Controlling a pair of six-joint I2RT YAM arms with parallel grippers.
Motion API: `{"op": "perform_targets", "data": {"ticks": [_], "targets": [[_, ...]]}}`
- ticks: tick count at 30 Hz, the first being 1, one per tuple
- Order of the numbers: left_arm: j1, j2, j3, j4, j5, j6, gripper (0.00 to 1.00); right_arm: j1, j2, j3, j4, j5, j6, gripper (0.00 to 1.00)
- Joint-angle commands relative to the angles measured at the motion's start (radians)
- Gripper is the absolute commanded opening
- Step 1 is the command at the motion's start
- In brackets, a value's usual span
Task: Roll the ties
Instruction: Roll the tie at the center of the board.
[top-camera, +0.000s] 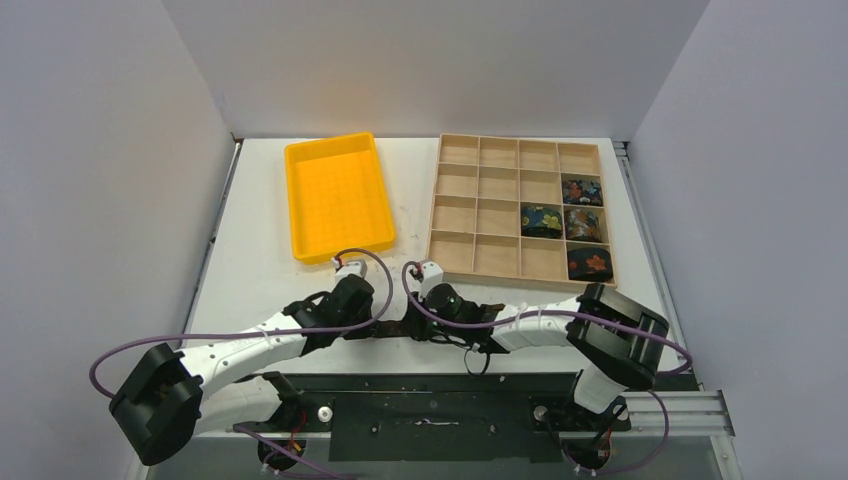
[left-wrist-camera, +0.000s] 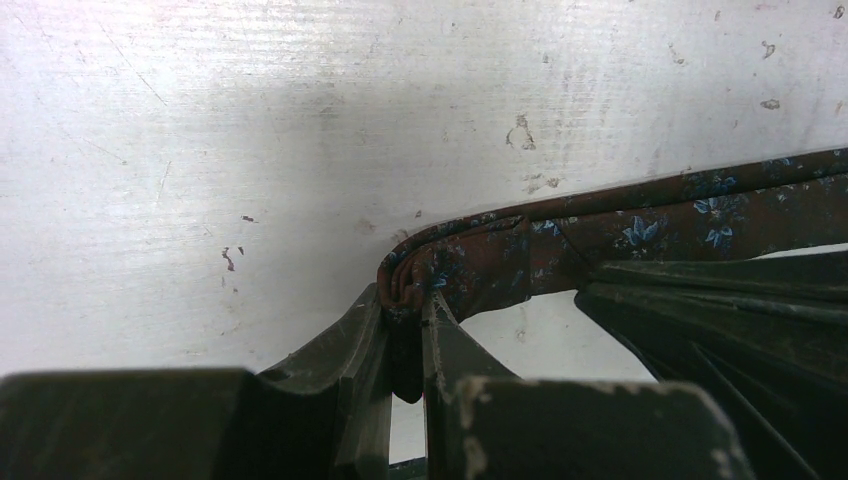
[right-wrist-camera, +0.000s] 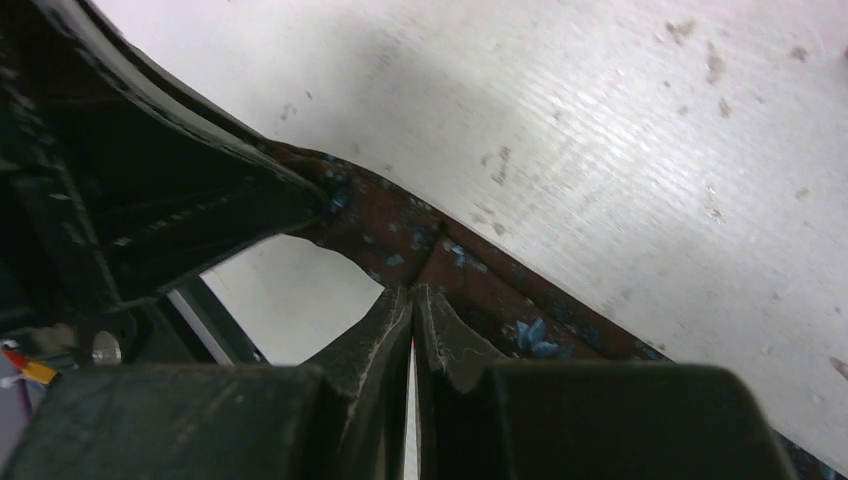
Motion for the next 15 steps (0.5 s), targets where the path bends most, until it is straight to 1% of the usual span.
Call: {"op": "perform_targets", "data": {"ticks": [1, 9, 15], "targets": [[-0.007, -0.005, 0.048, -0.008, -0.026, -0.004, 0.0, 0.01, 0.009, 0.087, 0.046, -0.012, -0.001, 0.05], [-0.011, -0.014, 0.042, -0.005, -0.029, -0.008, 0.0, 0.01, 0.115, 0.142, 0.019, -0.05, -0.002, 0.05], [-0.012, -0.025, 0.032, -0.006, -0.036, -0.008, 0.0, 0.01, 0.104, 0.113, 0.041, -0.04, 0.021, 0.05]]}}
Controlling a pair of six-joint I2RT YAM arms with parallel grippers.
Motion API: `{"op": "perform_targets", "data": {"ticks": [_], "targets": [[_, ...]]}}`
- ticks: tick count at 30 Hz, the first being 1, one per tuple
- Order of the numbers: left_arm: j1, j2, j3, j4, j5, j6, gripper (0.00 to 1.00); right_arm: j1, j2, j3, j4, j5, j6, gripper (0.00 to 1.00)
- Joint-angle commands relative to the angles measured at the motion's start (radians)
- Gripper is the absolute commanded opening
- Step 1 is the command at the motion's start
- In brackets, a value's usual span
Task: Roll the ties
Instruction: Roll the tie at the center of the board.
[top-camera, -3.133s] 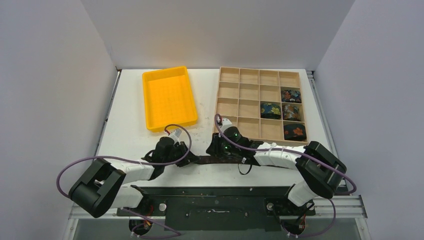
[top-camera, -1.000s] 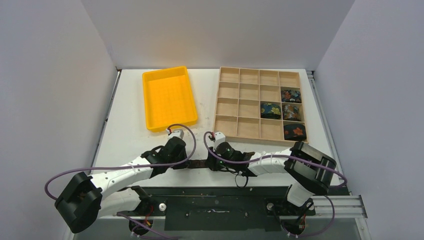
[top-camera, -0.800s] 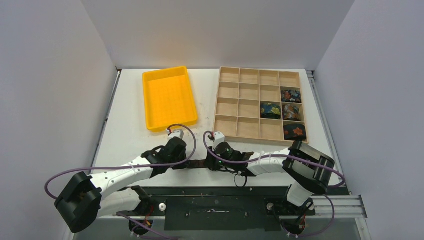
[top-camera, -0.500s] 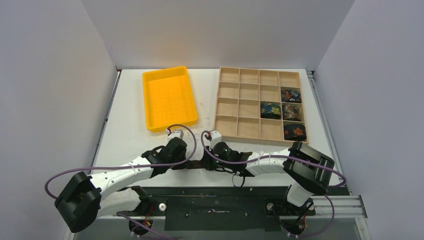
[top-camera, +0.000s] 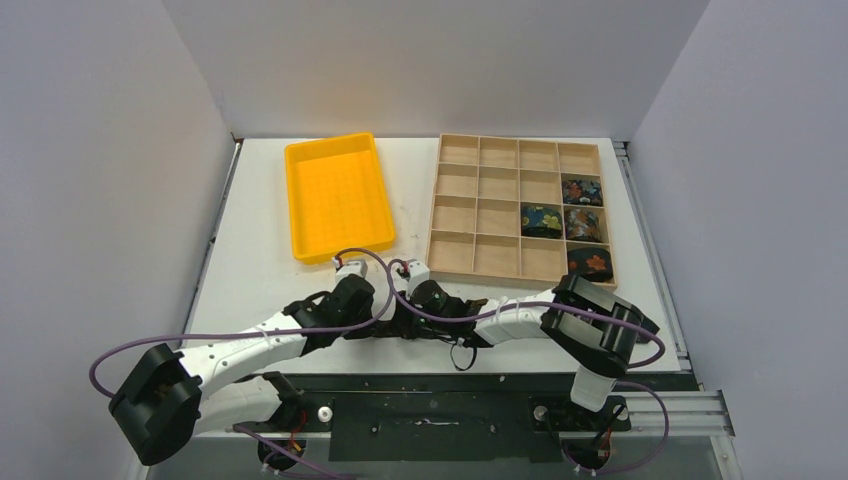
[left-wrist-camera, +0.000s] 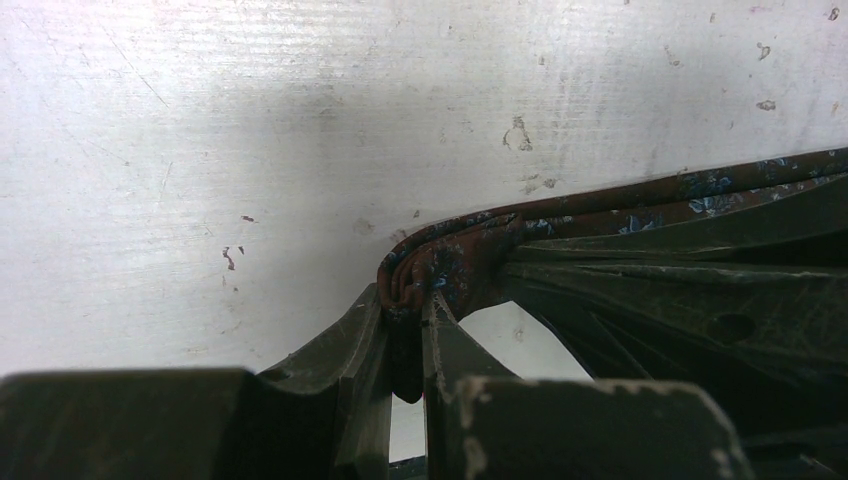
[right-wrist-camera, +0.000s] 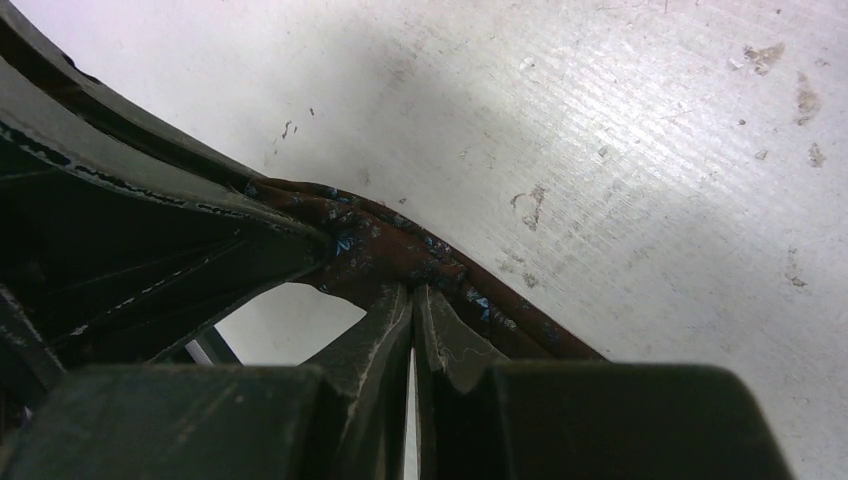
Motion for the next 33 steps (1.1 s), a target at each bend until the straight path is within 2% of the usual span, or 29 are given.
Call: {"op": "perform_targets", "data": {"ticks": [1, 9, 25, 33], "targets": [[-0.006, -0.025, 0.023, 0.003, -0.029, -0.007, 0.0, 0.005, -0.035, -0.004, 0.04, 0.003, 0.015, 0.05], [-0.006, -0.031, 0.012, 0.006, -0.029, -0.012, 0.0, 0.002, -0.077, -0.013, 0.024, 0.02, 0.0, 0.05], [-0.007, -0.071, 0.018, -0.028, -0.036, -0.015, 0.0, -0.001, 0.035, -0.013, 0.052, -0.02, 0.024, 0.05], [-0.024, -0.086, 0.058, -0.05, -0.031, -0.015, 0.0, -0.025, 0.103, -0.008, 0.143, -0.105, 0.072, 0.05]]}}
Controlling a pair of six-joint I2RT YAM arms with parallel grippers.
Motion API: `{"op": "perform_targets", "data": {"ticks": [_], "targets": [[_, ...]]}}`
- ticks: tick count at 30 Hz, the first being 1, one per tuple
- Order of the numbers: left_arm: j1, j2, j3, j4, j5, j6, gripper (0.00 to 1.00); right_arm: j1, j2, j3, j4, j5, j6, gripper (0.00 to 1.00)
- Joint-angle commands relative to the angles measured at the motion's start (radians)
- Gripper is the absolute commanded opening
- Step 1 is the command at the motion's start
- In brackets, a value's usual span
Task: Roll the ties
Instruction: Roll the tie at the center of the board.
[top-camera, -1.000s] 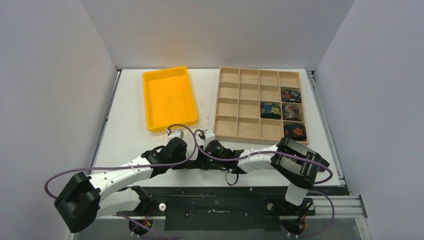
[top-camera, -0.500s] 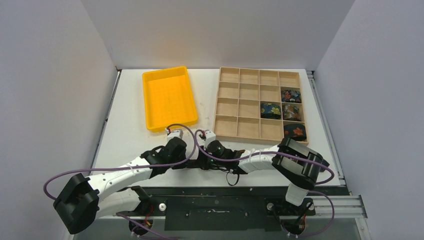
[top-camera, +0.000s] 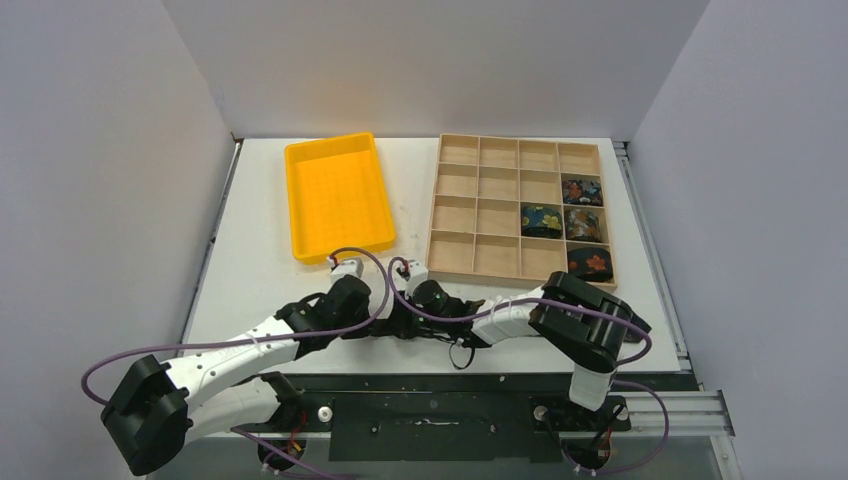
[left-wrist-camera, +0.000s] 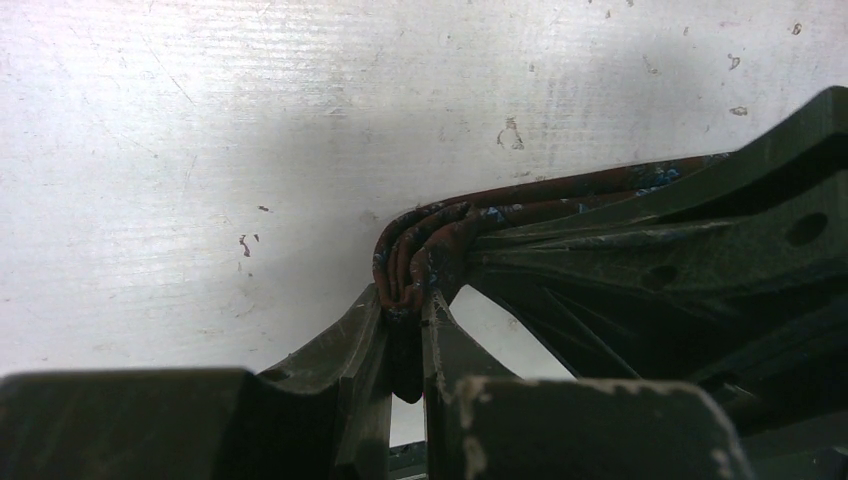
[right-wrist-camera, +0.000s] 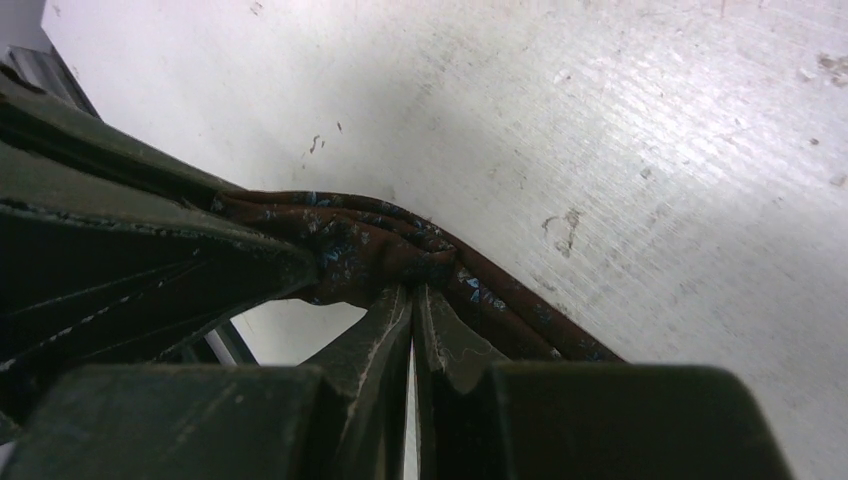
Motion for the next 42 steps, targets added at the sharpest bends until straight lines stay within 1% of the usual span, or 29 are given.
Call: {"op": "perform_targets", "data": {"ticks": [1, 11, 17, 23, 24, 25, 29, 31, 38, 42], "targets": [[-0.02, -0.018, 0.061, -0.009, -0.006, -0.004, 0.0, -0.022, 0.067, 0.005, 0.059, -0.07, 0.035, 0.05], [-0.045, -0.008, 0.133, -0.012, -0.009, -0.001, 0.0, -0.061, 0.168, 0.004, 0.248, -0.192, 0.13, 0.05], [-0.065, 0.044, 0.178, 0.018, -0.014, -0.003, 0.0, -0.062, 0.266, 0.037, 0.367, -0.255, 0.19, 0.05], [-0.073, 0.081, 0.217, -0.017, -0.055, 0.029, 0.0, -0.079, 0.344, 0.001, 0.599, -0.325, 0.286, 0.05], [-0.076, 0.087, 0.219, -0.029, -0.067, 0.036, 0.0, -0.087, 0.343, -0.011, 0.631, -0.336, 0.296, 0.07], [-0.081, 0.095, 0.223, -0.046, -0.082, 0.039, 0.0, -0.096, 0.336, -0.023, 0.644, -0.342, 0.302, 0.11], [-0.1, 0.134, 0.237, -0.112, -0.16, 0.044, 0.0, -0.134, 0.26, -0.076, 0.623, -0.336, 0.293, 0.3], [-0.104, 0.143, 0.239, -0.131, -0.184, 0.044, 0.0, -0.146, 0.214, -0.088, 0.57, -0.333, 0.266, 0.35], [-0.112, 0.156, 0.267, -0.194, -0.265, 0.043, 0.0, -0.174, 0.086, -0.095, 0.394, -0.311, 0.192, 0.39], [-0.115, 0.161, 0.28, -0.23, -0.301, 0.046, 0.0, -0.182, 0.009, -0.109, 0.289, -0.262, 0.142, 0.43]]}}
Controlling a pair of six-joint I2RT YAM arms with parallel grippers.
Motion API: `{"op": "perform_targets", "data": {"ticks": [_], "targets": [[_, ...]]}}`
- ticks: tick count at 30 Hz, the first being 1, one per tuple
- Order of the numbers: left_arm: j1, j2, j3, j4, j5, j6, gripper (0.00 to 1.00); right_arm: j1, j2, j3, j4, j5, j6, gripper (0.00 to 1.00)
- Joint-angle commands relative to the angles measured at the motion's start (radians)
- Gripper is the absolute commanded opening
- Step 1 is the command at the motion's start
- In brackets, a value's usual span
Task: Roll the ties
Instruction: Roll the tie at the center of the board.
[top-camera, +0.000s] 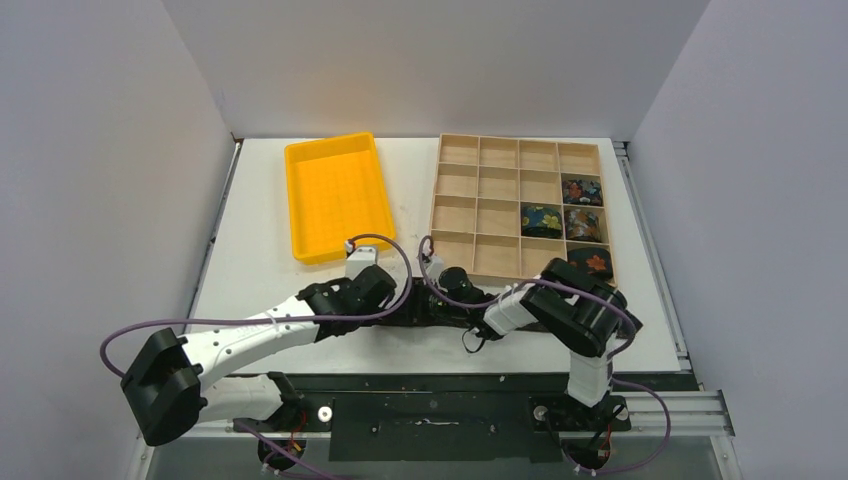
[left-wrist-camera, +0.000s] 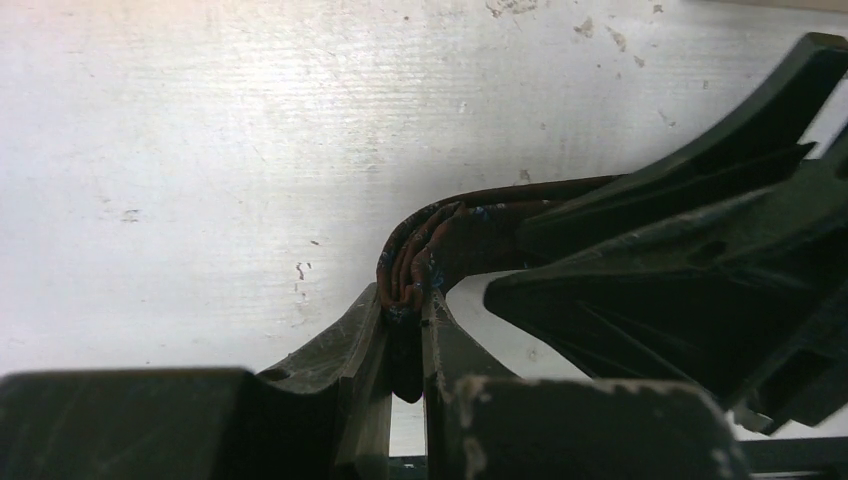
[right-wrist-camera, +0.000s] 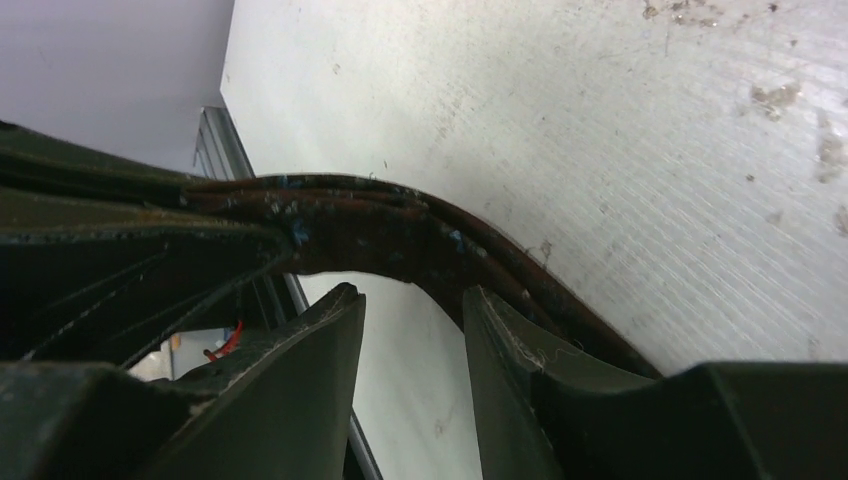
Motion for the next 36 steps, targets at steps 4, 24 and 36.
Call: {"op": "perform_targets", "data": {"ticks": [4, 24, 36], "targets": [[-0.013, 0.02, 0.078, -0.083, -0.113, 0.018, 0.0, -0.019, -0.201, -0.033, -0.238, 0.121, -0.144, 0.46], [-0.174, 0.394, 0.311, -0.329, -0.355, -0.015, 0.0, -0.085, -0.675, -0.249, -0.596, 0.434, -0.304, 0.47], [-0.232, 0.548, 0.412, -0.321, -0.347, -0.028, 0.0, -0.13, -0.714, -0.313, -0.577, 0.417, -0.295, 0.47]]}}
